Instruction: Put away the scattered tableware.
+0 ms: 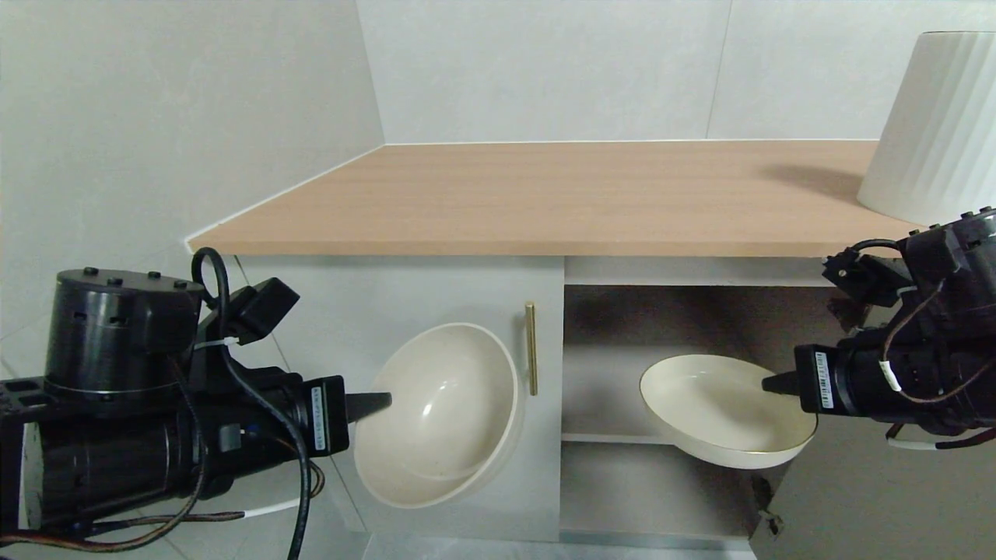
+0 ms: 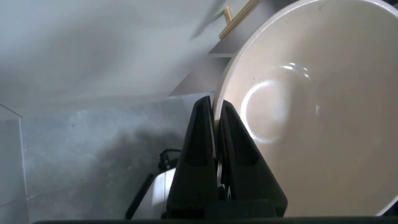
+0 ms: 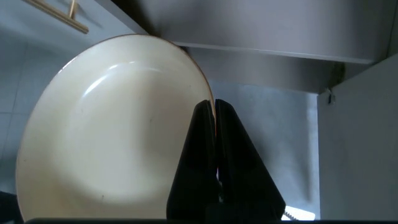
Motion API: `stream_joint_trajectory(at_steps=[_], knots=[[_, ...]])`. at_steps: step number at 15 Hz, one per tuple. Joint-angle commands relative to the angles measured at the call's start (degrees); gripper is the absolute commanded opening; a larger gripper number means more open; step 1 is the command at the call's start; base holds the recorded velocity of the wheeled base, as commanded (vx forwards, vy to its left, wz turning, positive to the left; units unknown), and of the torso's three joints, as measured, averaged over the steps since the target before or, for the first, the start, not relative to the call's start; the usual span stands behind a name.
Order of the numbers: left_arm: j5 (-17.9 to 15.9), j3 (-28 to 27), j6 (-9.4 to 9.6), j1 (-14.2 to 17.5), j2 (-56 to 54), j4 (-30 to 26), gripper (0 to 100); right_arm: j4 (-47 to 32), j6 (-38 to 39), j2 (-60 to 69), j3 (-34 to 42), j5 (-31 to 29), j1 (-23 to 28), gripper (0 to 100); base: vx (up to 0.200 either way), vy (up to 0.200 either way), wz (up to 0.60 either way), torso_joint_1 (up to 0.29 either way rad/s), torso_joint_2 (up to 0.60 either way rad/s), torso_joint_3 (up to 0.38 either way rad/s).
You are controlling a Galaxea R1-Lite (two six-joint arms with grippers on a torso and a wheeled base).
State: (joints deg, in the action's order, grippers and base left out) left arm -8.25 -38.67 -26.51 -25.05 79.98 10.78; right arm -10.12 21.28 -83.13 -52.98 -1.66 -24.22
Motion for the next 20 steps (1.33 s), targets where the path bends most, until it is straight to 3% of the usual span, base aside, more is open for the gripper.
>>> stream_joint_trajectory(at_steps=[1,6,13,15,18,19,20], knots=[[-0.01,0.00,-0.03,0.00,0.09,0.03,0,0.01,-0.02,-0.19,0.16,0.08,-0.04,0,0.000,0.000,0.00,0.000,0.00,0.000],[-0.01,0.00,-0.03,0.00,0.17,0.03,0,0.89,-0.10,-2.13,0.16,0.08,-0.30,0,0.000,0.000,0.00,0.000,0.00,0.000],[-0.01,0.00,-0.12,0.00,0.79,0.03,0,12.58,-1.86,-17.07,4.38,-0.01,-0.39,0,0.000,0.000,0.00,0.000,0.00,0.000],[-0.01,0.00,-0.12,0.00,0.79,0.03,0,30.33,-1.69,-30.60,7.89,-0.63,0.76,0,0.000,0.000,0.00,0.000,0.00,0.000],[-0.01,0.00,-0.12,0.00,0.79,0.03,0,41.58,-0.98,-40.27,7.89,-2.12,3.74,0,0.000,0.000,0.00,0.000,0.00,0.000],[-0.01,0.00,-0.12,0.00,0.88,0.03,0,48.53,0.86,-43.52,7.72,-4.23,4.36,0,0.000,0.000,0.00,0.000,0.00,0.000],[-0.01,0.08,-0.12,0.00,0.96,0.03,0,50.11,1.30,-44.31,7.63,-4.49,4.62,0,0.000,0.000,0.00,0.000,0.00,0.000]])
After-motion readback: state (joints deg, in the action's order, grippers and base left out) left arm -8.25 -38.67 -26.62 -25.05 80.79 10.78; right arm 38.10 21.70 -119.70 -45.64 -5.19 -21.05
